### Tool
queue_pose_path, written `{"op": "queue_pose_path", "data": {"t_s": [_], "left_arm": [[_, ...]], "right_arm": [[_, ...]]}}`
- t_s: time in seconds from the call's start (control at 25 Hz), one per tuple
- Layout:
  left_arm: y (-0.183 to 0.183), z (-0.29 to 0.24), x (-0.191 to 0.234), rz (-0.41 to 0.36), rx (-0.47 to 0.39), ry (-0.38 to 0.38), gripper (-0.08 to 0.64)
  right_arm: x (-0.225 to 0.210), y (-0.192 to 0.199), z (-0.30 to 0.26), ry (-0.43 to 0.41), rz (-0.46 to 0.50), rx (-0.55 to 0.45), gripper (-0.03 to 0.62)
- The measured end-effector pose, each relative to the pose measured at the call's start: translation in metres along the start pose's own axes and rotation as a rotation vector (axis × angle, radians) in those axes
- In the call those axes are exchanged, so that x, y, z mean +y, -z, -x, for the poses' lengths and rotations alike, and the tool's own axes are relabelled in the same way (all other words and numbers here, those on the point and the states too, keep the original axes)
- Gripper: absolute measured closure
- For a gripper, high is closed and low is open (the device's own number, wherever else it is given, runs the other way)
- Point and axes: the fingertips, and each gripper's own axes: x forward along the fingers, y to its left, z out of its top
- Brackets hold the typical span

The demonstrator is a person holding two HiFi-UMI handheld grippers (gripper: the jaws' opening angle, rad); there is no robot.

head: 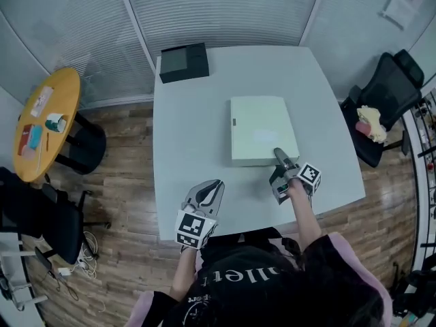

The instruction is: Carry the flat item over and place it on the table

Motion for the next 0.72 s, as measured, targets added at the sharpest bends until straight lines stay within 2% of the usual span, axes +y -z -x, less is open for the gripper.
{"op": "queue_pose_path", "data": {"t_s": [0.28, 0.72], "left_arm": [[0.024, -0.044, 0.006, -0.019, 0.100, -0.046, 0.523], [0.062, -0.125, 0.009, -0.074, 0.238, -0.057, 0.508]], "right_arm": [[-0.015, -0.001, -0.022, 0.062, 0.001, 0.083, 0.285], [-0.044, -0.007, -0.035, 0.168, 0.045, 0.176, 0.250]]}}
